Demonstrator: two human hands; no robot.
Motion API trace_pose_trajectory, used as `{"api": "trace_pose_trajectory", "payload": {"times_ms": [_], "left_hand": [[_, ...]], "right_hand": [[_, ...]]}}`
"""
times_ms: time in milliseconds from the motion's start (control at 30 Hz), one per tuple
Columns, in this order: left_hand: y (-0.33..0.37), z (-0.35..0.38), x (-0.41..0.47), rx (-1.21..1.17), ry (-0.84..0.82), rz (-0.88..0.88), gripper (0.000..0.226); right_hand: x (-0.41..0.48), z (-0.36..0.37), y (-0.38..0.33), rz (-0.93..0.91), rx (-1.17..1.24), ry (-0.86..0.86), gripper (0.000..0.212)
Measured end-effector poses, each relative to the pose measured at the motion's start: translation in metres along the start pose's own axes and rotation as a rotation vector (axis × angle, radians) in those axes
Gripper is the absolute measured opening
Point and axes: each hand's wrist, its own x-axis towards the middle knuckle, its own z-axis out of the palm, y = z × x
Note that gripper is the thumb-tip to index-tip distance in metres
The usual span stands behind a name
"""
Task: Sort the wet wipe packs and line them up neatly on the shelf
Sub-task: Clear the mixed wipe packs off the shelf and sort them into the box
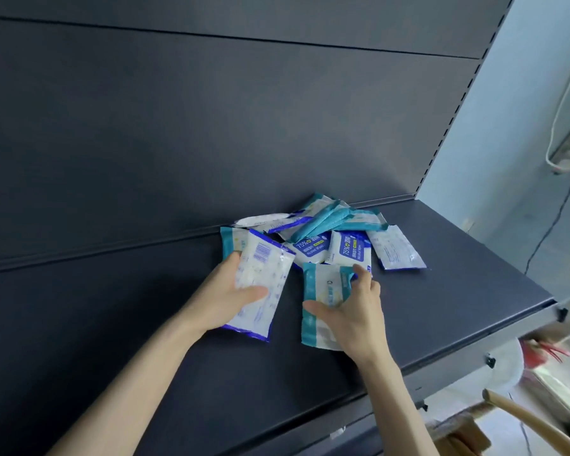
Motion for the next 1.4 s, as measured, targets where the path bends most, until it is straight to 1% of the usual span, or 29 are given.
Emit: {"api": "trace_pose_trajectory", "payload": {"times_ms": [100,167,267,300,333,367,400,433,467,533,600,733,833,900,1000,1067,1133,1233,1300,1367,1400], "left_hand": [[0.002,-0.005,0.004,-0.076,0.101,0.051,0.024],[0.006,-0.009,0.01,-0.092,0.171,0.115,0.02],[0.015,-0.013,0.024,-0.062,0.226,0.211,0.025],[0.014,-0.015,0.032,-0.05,0.219,0.221,0.024],[0.013,-0.017,0.039,-0.048,0.196,0.218,0.021],[0.009,-0.019,0.046,-0.047,0.166,0.198,0.022],[0.005,-0.021,0.053,-0.057,0.141,0.177,0.026],[0.001,-0.023,0.061,-0.075,0.119,0.153,0.029],[-0.002,-0.026,0.067,-0.092,0.104,0.131,0.03],[-0.004,-0.028,0.077,-0.098,0.089,0.098,0.032],[-0.005,-0.031,0.086,-0.08,0.076,0.077,0.034],[-0.004,-0.036,0.095,0.069,0.051,0.055,0.038],[-0.002,-0.042,0.1,0.175,0.057,0.064,0.041],[0.0,-0.048,0.101,0.248,0.051,0.087,0.039],[0.001,-0.059,0.1,0.326,0.041,0.101,0.037],[0.0,-0.063,0.097,0.36,0.037,0.09,0.046],[-0.003,-0.063,0.092,0.328,0.036,0.07,0.048],[-0.008,-0.058,0.082,0.216,0.029,0.015,0.037],[-0.008,-0.054,0.077,0.191,0.048,-0.013,0.033],[-0.009,-0.052,0.075,0.152,0.078,-0.025,0.037],[-0.007,-0.053,0.074,0.133,0.096,-0.034,0.046]], "right_hand": [[0.002,0.002,-0.003,-0.043,0.105,-0.035,0.097],[0.002,0.007,-0.007,-0.069,0.182,-0.02,0.1],[0.014,0.018,-0.018,-0.065,0.338,0.035,0.105],[0.023,0.022,-0.023,-0.073,0.373,0.051,0.099],[0.034,0.025,-0.029,-0.086,0.386,0.06,0.086],[0.044,0.027,-0.035,-0.096,0.382,0.065,0.068],[0.054,0.029,-0.041,-0.104,0.381,0.059,0.054],[0.063,0.031,-0.046,-0.115,0.393,0.045,0.047],[0.071,0.032,-0.05,-0.126,0.405,0.027,0.045],[0.082,0.036,-0.054,-0.157,0.376,-0.002,0.043],[0.092,0.038,-0.055,-0.174,0.279,-0.029,0.043],[0.103,0.04,-0.056,-0.16,0.123,-0.105,0.049],[0.105,0.041,-0.06,-0.168,0.021,-0.127,0.045],[0.107,0.039,-0.06,-0.176,0.045,-0.094,0.041],[0.103,0.037,-0.059,-0.148,0.178,-0.087,0.038],[0.1,0.039,-0.054,-0.106,0.227,-0.105,0.037],[0.099,0.041,-0.051,-0.081,0.217,-0.108,0.041],[0.097,0.041,-0.052,-0.048,0.106,-0.128,0.044],[0.093,0.039,-0.055,-0.039,0.039,-0.154,0.046],[0.09,0.038,-0.059,-0.032,0.003,-0.177,0.049],[0.088,0.037,-0.061,-0.034,-0.014,-0.185,0.049]]}}
